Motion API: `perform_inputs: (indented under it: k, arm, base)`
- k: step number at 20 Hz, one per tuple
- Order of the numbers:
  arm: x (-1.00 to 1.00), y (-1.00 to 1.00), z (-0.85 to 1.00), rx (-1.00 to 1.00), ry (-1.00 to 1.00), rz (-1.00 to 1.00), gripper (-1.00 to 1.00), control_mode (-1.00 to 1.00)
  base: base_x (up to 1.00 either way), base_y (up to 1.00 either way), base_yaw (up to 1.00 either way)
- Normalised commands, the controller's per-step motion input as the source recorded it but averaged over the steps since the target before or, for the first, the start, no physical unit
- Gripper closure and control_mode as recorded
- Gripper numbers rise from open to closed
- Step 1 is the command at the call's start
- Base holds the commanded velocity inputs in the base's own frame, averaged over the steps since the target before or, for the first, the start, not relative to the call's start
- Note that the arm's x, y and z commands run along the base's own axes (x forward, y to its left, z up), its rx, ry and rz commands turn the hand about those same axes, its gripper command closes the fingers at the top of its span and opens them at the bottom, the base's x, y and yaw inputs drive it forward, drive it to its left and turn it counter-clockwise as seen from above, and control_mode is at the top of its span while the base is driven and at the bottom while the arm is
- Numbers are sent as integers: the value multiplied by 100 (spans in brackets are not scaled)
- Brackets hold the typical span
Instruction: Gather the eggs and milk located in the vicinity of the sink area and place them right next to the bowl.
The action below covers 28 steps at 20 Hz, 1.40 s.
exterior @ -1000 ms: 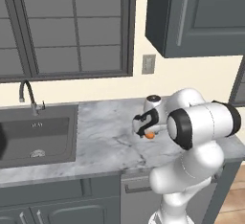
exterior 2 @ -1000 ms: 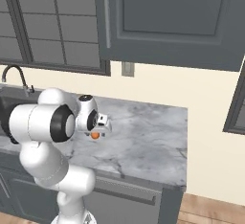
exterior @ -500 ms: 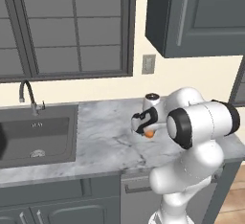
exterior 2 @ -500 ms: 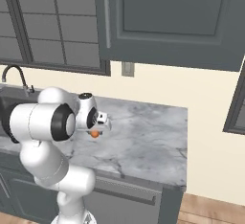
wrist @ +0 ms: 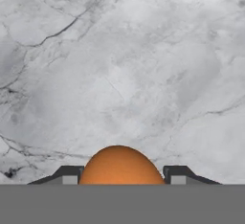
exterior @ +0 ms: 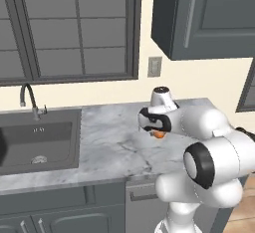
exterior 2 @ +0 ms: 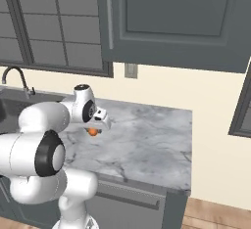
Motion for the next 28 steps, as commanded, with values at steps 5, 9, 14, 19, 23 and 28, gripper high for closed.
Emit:
perform_inputs:
  k: [5, 9, 14, 19, 23, 28]
  arm:
    - [-54, -4, 38, 0, 2, -9, 100, -100]
    - [-54, -3, 22, 0, 1, -6, 100, -100]
    - [-33, -2, 7, 0, 3, 0, 100, -100]
    - [-1, -2, 0, 0, 0, 0, 100, -100]
    - [0, 0, 0, 0, 0, 0, 100, -100]
    - [0, 0, 0, 0, 0, 0, 100, 100]
  base:
    - [0, 0, 0]
    - [0, 0, 0]
    - [0, 0, 0]
    - [0, 0, 0]
    - [0, 0, 0]
    - [-1, 23, 0]
